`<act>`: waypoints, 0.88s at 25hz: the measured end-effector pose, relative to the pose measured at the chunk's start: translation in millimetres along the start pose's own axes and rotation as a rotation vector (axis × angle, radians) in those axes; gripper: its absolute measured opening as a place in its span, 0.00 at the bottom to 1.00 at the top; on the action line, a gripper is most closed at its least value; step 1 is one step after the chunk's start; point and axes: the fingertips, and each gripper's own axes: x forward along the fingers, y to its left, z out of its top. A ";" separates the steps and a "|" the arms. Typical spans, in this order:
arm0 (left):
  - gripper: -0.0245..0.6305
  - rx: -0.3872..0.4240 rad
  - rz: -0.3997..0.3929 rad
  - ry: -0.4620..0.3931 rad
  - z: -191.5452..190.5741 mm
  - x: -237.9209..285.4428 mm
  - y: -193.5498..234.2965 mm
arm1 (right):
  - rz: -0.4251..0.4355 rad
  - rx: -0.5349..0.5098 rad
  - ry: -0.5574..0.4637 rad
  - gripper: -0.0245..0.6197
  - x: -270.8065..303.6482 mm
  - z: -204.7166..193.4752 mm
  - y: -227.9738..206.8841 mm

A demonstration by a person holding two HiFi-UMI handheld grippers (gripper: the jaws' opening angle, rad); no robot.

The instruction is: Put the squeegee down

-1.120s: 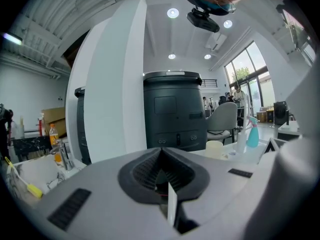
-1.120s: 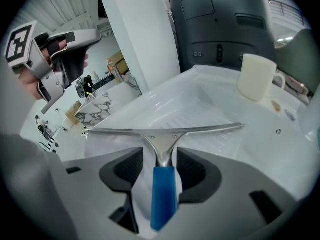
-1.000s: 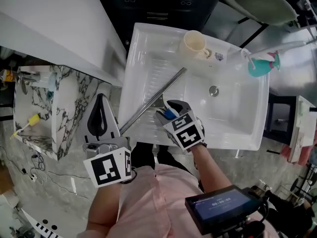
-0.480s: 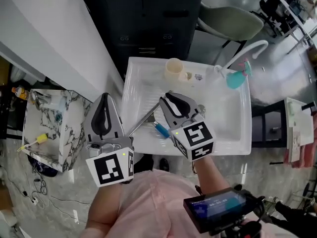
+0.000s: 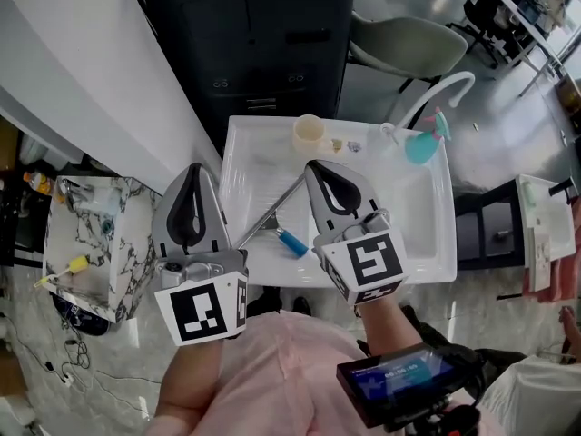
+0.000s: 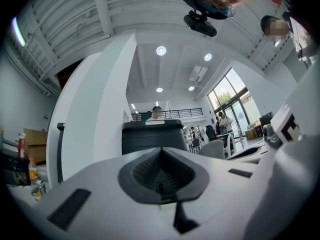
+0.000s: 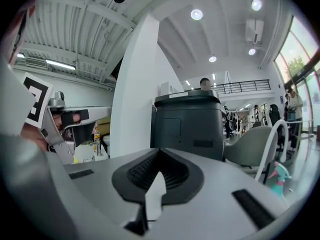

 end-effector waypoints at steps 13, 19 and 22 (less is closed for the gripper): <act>0.05 -0.009 -0.017 0.010 -4.7 -2.6 -5.2 | -0.027 -0.009 -0.014 0.04 -6.6 2.8 0.2; 0.05 -0.012 -0.019 0.015 -8.7 -6.3 -3.9 | -0.026 -0.004 -0.008 0.04 -6.1 -1.1 5.6; 0.05 -0.013 -0.019 0.017 -9.2 -7.0 -3.4 | -0.026 -0.003 -0.009 0.04 -5.7 -0.5 6.7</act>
